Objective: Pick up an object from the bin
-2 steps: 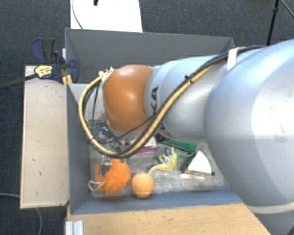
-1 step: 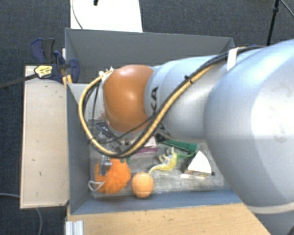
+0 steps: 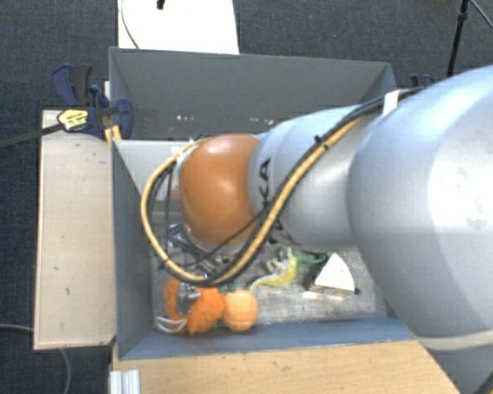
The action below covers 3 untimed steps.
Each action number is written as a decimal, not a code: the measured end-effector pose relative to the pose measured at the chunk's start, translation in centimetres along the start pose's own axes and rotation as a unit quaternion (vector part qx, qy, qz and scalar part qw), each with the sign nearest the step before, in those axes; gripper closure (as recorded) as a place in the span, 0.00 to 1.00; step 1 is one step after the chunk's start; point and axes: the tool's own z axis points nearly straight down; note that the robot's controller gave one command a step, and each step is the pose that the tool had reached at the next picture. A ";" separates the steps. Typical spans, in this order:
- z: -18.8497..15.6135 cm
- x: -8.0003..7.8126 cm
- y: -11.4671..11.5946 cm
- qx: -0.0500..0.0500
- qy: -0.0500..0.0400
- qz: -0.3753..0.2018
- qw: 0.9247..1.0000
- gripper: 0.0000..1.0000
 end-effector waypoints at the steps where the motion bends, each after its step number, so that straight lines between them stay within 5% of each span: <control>1: 1.0 -0.1 -2.6 0.000 0.003 -0.047 0.999 1.00; 2: 1.0 -0.1 -2.6 0.000 0.003 -0.046 0.999 1.00; 3: -13.0 -0.4 -1.3 0.001 0.003 -0.044 0.999 1.00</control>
Offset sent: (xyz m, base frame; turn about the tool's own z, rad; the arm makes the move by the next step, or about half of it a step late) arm 0.0000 0.0000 0.0000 0.0000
